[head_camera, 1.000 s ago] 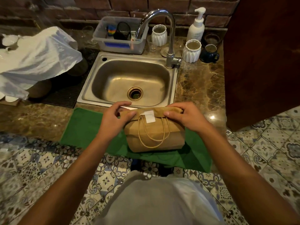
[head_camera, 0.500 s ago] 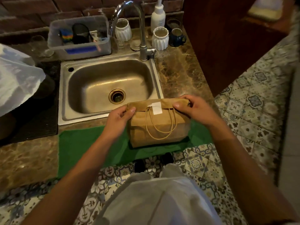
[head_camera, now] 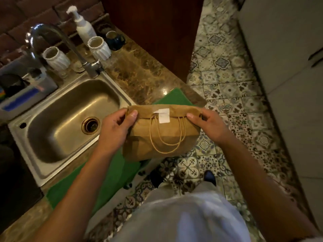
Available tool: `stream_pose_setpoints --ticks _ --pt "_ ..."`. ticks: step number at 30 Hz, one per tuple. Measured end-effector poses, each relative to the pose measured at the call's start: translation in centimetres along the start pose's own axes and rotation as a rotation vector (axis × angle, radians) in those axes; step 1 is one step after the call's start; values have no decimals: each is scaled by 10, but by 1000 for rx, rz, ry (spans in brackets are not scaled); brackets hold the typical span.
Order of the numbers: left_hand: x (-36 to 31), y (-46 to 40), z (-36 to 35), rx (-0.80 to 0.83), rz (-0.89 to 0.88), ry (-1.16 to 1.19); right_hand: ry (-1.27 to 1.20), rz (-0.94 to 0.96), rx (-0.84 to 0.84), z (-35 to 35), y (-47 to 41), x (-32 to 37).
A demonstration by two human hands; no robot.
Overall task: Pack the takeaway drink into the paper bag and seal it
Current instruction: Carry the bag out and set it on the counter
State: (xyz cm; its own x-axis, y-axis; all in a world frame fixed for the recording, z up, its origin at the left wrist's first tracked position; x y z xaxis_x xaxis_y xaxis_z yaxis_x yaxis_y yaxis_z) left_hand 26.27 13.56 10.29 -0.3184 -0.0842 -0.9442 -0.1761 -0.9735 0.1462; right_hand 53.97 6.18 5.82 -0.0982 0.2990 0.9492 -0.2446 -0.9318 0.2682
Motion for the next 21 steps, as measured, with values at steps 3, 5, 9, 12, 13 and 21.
stream_pose_setpoints --ticks 3,5,9,12,13,21 --pt "-17 7 -39 71 -80 -31 -62 23 -104 36 31 -11" --pt "-27 12 -71 110 -116 -70 -99 30 -162 67 51 -22" --pt "-47 36 -151 193 -145 -67 -115 42 -249 137 97 -46" --pt "-63 59 -218 279 -155 -57 -93 14 -372 196 133 -67" --pt "-69 66 -241 314 -161 -54 -82 6 -417 216 147 -74" --pt "-113 113 -418 547 -109 27 -127 94 -742 354 246 -102"
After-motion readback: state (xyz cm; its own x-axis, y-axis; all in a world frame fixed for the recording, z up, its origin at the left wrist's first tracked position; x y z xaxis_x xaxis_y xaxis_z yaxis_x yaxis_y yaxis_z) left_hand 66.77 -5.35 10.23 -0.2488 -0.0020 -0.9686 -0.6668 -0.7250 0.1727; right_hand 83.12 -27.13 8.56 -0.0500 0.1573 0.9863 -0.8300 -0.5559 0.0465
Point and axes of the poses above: each hand's wrist, its own y-axis away from the middle knuckle, its own z-axis out of the back of the hand, x = y × z, the point moved 1 cm from there along -y, towards the middle knuckle, and after that the axes turned 5 degrees about -x, right-handed, at the moved point
